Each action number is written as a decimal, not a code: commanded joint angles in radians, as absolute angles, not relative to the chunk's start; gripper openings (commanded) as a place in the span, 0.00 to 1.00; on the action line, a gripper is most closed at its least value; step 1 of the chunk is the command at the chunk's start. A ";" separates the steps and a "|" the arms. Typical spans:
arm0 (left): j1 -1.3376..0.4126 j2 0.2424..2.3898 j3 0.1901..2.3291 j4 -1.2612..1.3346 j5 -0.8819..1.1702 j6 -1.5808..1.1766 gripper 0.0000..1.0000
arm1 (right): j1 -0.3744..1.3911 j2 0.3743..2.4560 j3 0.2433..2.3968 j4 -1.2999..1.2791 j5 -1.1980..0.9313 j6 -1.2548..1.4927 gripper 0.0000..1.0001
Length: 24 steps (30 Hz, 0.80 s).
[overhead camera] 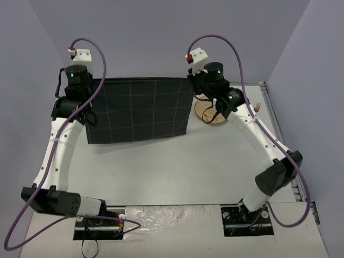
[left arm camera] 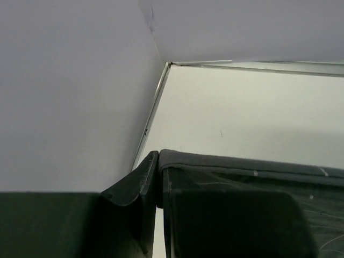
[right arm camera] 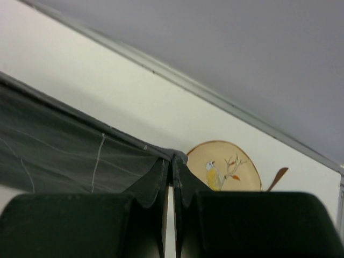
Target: Set the dinner table for one person
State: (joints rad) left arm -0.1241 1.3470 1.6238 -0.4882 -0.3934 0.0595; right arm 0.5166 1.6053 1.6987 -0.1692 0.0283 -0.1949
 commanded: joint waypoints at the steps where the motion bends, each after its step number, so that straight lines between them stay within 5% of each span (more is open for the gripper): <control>1: -0.043 1.511 1.806 -0.416 -0.286 0.015 0.00 | 0.474 1.733 1.884 -0.097 0.018 -0.238 0.00; 7: -0.005 1.692 2.090 -0.412 -0.188 0.030 0.00 | 0.459 1.895 2.130 -0.066 0.038 -0.261 0.00; 12: -0.005 1.708 2.136 -0.346 -0.150 0.096 0.00 | 0.459 1.882 2.121 0.045 0.056 -0.291 0.00; 24: -0.005 1.325 1.259 -0.039 -0.267 -0.046 0.00 | 0.533 1.610 1.350 0.403 0.044 -0.258 0.00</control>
